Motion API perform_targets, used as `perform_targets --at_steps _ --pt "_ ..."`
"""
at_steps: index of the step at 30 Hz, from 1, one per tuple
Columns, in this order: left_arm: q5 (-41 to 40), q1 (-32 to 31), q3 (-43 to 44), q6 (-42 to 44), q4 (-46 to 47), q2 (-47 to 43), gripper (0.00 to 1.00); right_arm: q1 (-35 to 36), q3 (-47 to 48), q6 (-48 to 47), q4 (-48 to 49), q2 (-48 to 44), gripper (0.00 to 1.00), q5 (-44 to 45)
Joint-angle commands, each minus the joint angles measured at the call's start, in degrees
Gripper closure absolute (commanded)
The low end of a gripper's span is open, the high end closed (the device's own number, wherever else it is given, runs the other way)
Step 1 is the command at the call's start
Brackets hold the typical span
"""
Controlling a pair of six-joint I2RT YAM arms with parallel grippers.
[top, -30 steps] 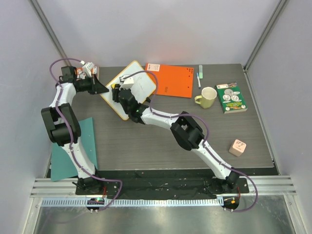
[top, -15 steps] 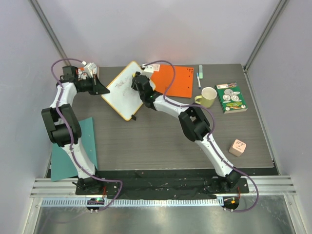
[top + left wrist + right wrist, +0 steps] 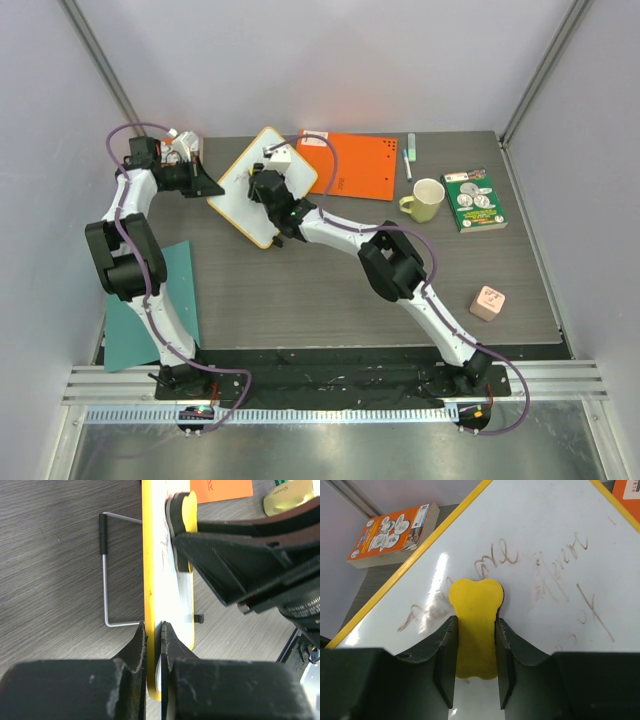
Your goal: Erase the whiteboard
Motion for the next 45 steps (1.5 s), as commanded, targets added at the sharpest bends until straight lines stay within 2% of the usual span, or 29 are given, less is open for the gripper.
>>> perform_targets --at_steps 1,6,10,15,24,29,32,39,45 --pt "-1.11 -2.99 -0.51 4.61 0.12 -2.25 1.00 3.62 -3.83 3.68 -9.24 2.02 0.99 -8.43" --pt "-1.28 -3.08 -0.42 4.00 0.56 -2.51 1.00 2.48 -4.28 4.48 -9.60 1.93 0.99 -5.35" --pt "-1.28 -3.08 -0.69 4.08 0.56 -3.04 1.00 -1.64 -2.00 5.27 -9.68 2.28 0.99 -4.91" --pt "-1.11 -3.17 0.02 4.08 -0.32 -2.52 1.00 -3.41 -1.11 4.74 -9.86 2.03 0.99 -6.22" --pt "-1.11 -3.17 -0.60 4.00 -0.14 -2.60 1.00 1.85 -12.09 2.20 -4.94 -1.93 0.99 -9.83" --pt "-0.85 -3.08 -0.77 3.65 -0.14 -2.86 1.00 3.79 -14.39 3.34 -3.88 -2.55 0.99 -9.13" --pt "-0.93 -3.26 -0.77 3.56 -0.23 -3.22 1.00 3.53 -12.28 3.51 -5.10 -0.97 0.99 -7.73" --pt "-1.19 -3.35 -0.77 3.99 -0.67 -4.01 1.00 -1.91 -6.84 8.16 -8.80 0.96 0.99 -5.35" --pt "-0.76 -3.35 -0.25 4.26 -1.55 -3.74 1.00 -6.22 -10.59 14.75 -12.67 0.53 0.99 -5.96"
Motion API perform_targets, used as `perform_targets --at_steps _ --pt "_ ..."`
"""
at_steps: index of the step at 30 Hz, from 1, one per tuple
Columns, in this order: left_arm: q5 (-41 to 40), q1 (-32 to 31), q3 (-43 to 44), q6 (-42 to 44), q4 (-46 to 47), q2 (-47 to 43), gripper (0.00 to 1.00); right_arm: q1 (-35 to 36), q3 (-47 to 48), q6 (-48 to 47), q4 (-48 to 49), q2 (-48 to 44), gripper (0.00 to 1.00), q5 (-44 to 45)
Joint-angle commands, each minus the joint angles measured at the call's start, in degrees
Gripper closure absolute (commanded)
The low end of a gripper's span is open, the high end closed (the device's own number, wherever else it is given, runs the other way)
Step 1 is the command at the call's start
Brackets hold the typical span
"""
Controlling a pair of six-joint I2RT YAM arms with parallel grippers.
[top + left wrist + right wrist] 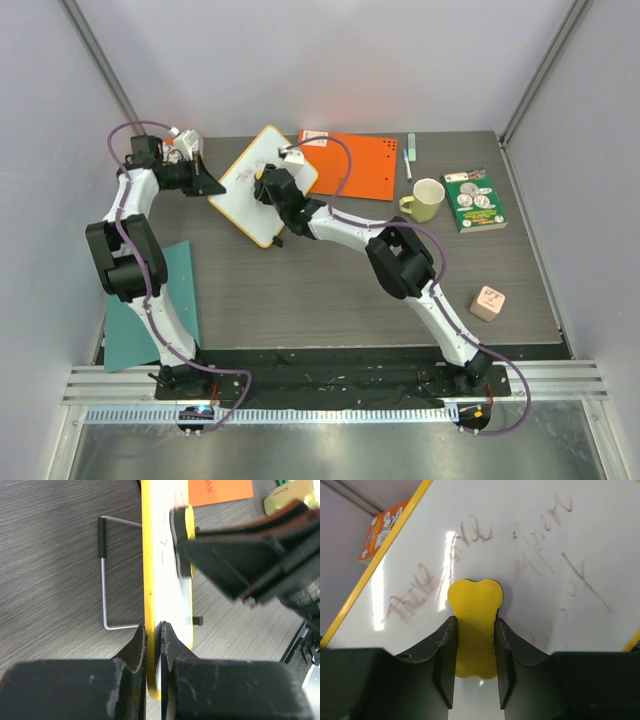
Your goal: Erase the whiteboard
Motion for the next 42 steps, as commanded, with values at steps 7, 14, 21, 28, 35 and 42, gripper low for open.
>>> perform_targets --at_steps 7,14,21,28,35,42 --pt "0.18 -2.84 1.09 4.87 -3.50 -2.87 1.00 -3.93 -6.45 5.81 -10.09 4.51 0.99 -4.05" --pt "-0.26 -2.76 1.53 5.13 -4.20 -2.78 1.00 0.72 -8.21 -0.95 -4.28 2.49 0.99 -7.13" --pt "-0.17 -2.84 1.36 5.22 -4.29 -2.87 1.00 6.87 -8.47 -3.24 -4.20 1.25 0.99 -8.09" --pt "-0.26 -3.02 1.09 5.57 -4.64 -3.04 1.00 9.17 0.23 -5.35 -8.77 3.10 0.99 -7.40" --pt "-0.61 -3.37 0.66 6.45 -5.08 -3.74 1.00 7.32 11.36 -5.10 -13.15 6.34 0.99 -6.69" --pt "-1.40 -3.99 -0.84 8.74 -6.57 -5.59 1.00 0.21 16.93 0.62 -16.42 10.04 0.99 -9.50"
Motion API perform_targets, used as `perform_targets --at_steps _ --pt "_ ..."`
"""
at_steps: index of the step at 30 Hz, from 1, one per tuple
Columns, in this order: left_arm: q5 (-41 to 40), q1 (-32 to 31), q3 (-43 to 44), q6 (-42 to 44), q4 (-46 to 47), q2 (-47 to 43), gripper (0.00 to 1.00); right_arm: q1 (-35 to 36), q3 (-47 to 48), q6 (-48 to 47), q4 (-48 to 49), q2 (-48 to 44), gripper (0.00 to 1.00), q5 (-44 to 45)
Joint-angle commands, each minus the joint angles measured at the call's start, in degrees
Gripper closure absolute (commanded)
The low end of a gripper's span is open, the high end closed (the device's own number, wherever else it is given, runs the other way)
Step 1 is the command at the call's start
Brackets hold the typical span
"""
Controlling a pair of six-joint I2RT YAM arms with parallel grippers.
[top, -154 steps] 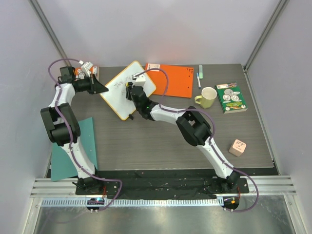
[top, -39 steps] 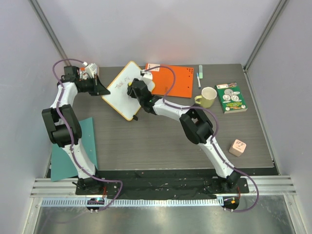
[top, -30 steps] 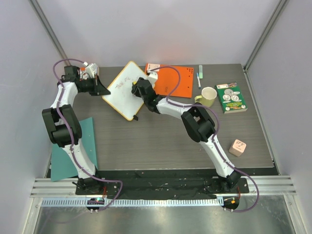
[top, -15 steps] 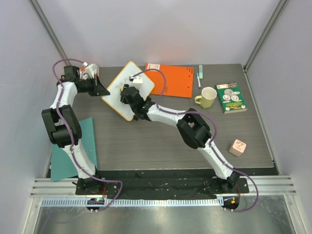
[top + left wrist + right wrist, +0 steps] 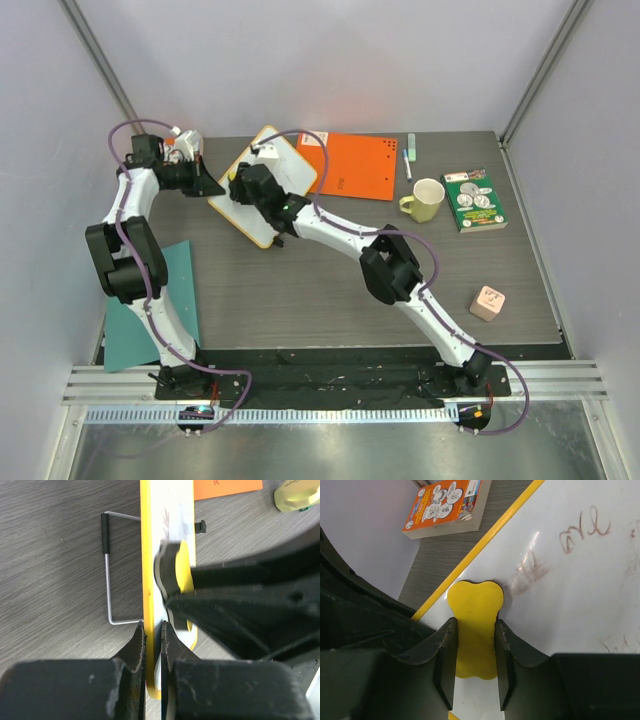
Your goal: Erase the whiteboard
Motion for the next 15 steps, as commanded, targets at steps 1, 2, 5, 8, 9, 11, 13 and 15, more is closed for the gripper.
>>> perform_targets --at_steps 1,2,5,8,9,11,13,15 --pt "0.55 -3.61 -1.10 6.94 -4.65 -4.78 1.00 -4.50 0.80 3.66 -5.75 5.21 0.99 -5.50" --pt "0.63 -3.53 -1.28 7.21 -4.83 -4.96 1.00 -5.02 0.71 3.75 -5.75 5.30 0.99 -5.15" --pt "0.90 -3.62 -1.80 7.39 -5.18 -5.57 1.00 -7.05 1.50 4.71 -7.33 6.17 0.99 -2.87" --pt "1.77 -3.79 -1.46 7.39 -6.32 -6.19 1.00 -8.89 4.04 4.89 -9.09 8.10 0.99 0.29" --pt "2.39 -3.88 -1.46 7.47 -6.59 -6.45 1.00 -9.51 6.14 4.80 -11.70 10.20 0.99 0.12" --pt "2.48 -4.05 -1.37 7.39 -7.11 -7.33 1.00 -10.13 9.59 4.02 -12.52 11.62 0.99 1.08" --pt "1.87 -4.49 -1.46 7.91 -7.20 -7.77 1.00 -10.21 10.73 3.05 -11.99 12.59 0.99 0.92" --pt "1.69 -4.67 -1.11 8.18 -7.99 -8.04 1.00 -10.04 11.08 2.26 -11.55 13.03 0.99 -1.36"
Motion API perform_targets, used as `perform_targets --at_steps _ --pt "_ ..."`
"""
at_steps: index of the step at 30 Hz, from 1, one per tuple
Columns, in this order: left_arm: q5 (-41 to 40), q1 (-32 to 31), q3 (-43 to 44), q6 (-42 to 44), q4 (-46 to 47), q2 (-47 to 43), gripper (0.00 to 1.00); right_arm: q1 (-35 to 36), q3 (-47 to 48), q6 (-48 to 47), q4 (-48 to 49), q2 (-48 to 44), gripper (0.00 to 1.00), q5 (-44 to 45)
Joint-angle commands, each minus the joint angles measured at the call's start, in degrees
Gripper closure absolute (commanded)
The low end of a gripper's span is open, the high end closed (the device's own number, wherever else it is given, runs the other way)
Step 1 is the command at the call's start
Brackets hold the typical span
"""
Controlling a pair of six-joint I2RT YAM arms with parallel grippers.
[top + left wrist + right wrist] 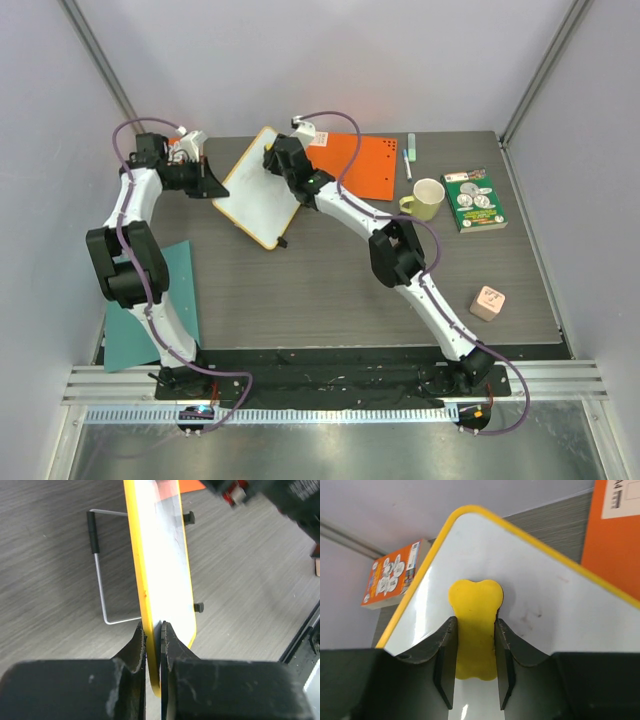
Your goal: Erase the whiteboard
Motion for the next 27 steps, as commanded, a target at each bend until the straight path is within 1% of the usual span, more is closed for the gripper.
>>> perform_targets --at_steps 1,5,10,13,17,19,22,27 --pt "2.74 -3.16 0.01 7.32 -6.20 -5.41 1.00 0.10 -0.28 -2.56 -8.84 5.67 0.99 -1.17" --pt "2.56 -3.51 0.10 8.21 -7.43 -5.15 1.00 1.94 -4.75 -4.04 -5.69 3.13 0.99 -4.87" --pt "2.30 -3.51 -0.78 8.56 -7.17 -5.24 1.00 7.83 -10.29 -7.82 -3.22 -0.74 0.99 -7.32" --pt "2.21 -3.51 -1.30 8.64 -6.91 -5.41 1.00 10.64 -11.62 -7.83 -3.13 -2.24 0.99 -9.43" --pt "1.51 -3.60 -1.74 8.64 -6.20 -5.59 1.00 13.02 -15.48 -5.20 -1.47 -4.17 0.99 -12.86" --pt "1.16 -3.60 -1.66 8.65 -6.12 -5.68 1.00 13.81 -16.89 -5.02 -0.93 -4.88 0.99 -12.96" --pt "0.46 -3.51 -1.04 9.26 -6.38 -5.85 1.00 13.38 -16.54 -4.49 -0.93 -4.62 0.99 -11.99" --pt "-0.34 -3.51 1.23 12.51 -9.97 -4.63 1.00 8.99 -16.28 -1.77 -1.46 -4.53 0.99 -9.98"
